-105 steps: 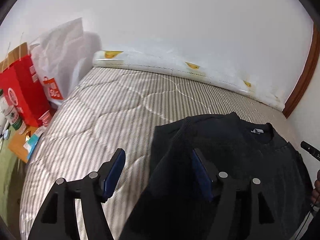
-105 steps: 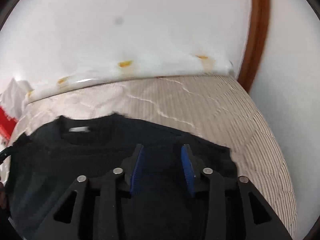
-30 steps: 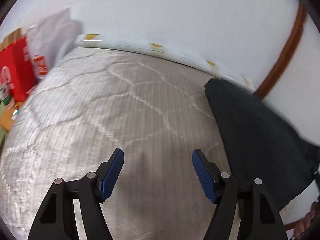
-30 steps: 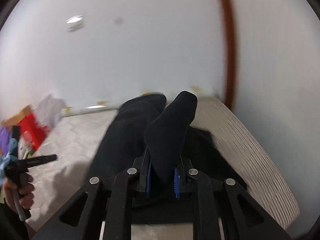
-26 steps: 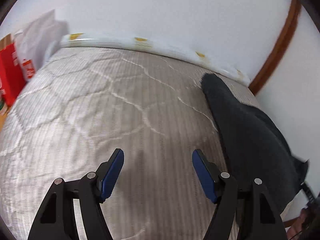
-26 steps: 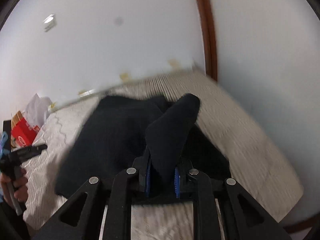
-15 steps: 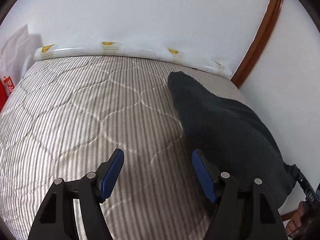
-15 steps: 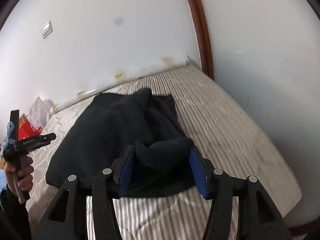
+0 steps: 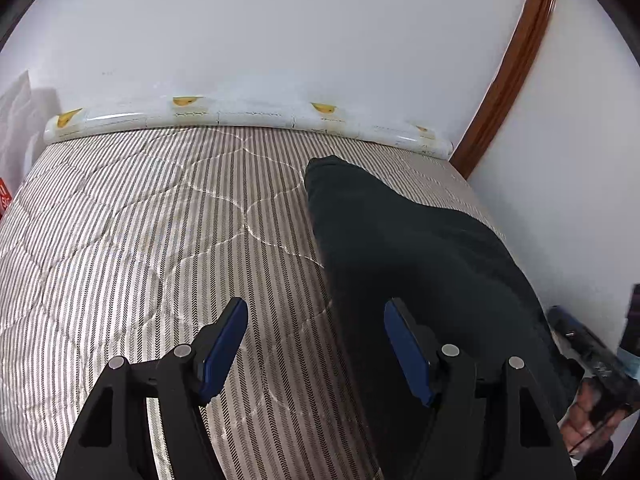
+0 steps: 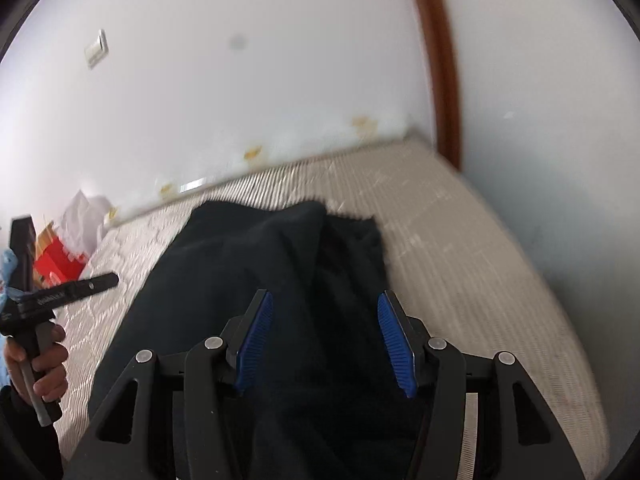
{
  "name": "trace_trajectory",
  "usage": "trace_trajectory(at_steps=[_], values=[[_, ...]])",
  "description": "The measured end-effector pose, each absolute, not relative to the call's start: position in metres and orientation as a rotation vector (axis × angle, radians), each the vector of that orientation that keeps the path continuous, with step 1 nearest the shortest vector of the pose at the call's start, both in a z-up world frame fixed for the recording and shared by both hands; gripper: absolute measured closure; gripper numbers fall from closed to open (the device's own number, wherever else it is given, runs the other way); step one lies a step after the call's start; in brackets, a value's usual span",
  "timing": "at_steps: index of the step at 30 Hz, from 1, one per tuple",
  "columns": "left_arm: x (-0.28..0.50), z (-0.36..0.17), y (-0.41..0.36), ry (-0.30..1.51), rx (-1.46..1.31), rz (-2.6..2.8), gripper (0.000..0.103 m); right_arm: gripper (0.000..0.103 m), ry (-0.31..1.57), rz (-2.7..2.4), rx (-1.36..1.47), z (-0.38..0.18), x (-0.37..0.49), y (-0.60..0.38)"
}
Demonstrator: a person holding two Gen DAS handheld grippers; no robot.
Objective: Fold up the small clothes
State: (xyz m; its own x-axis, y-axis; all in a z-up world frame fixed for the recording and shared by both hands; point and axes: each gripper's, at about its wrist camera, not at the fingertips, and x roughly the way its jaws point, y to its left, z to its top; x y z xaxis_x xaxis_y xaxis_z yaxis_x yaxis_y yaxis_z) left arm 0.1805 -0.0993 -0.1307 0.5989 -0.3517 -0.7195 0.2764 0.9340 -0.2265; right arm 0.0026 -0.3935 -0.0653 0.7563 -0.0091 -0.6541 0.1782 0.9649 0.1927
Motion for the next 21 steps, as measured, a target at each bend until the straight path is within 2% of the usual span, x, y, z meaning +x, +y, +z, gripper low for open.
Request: trace_trajectory(at_steps=[2,3,6,7,10,15,18,21], values=[[0.181,-0.133,-0.1,0.858,-0.088,-0.361,0.034,0.049,0.778,-0.084,0.266,-0.083,0.016,-0.388],[0.183,-0.135,-0.1,0.862,-0.084,-0.36,0.034,0.053,0.81,-0.081,0.273,-0.092,0.023,-0.387],[0.184,-0.139,-0.101,0.869,-0.075,-0.363,0.034,0.094,0.811,0.003,0.277,-0.104,0.024,-0.379],[0.184,-0.14,-0.102,0.871,-0.073,-0.366,0.034,0.097,0.802,0.005,0.26,-0.104,0.022,-0.377],[0.185,-0.142,-0.106,0.879,-0.074,-0.379,0.034,0.098,0.749,-0.034,0.184,-0.091,0.016,-0.371],[0.183,-0.14,-0.106,0.872,-0.067,-0.382,0.034,0.098,0.627,-0.071,0.239,-0.053,-0.021,-0.401],[0.181,-0.139,-0.106,0.872,-0.103,-0.401,0.034,0.099,0.723,-0.155,0.123,-0.085,-0.005,-0.399],[0.173,-0.134,-0.112,0.861,-0.094,-0.421,0.034,0.096,0.791,-0.171,0.152,-0.112,0.005,-0.4]])
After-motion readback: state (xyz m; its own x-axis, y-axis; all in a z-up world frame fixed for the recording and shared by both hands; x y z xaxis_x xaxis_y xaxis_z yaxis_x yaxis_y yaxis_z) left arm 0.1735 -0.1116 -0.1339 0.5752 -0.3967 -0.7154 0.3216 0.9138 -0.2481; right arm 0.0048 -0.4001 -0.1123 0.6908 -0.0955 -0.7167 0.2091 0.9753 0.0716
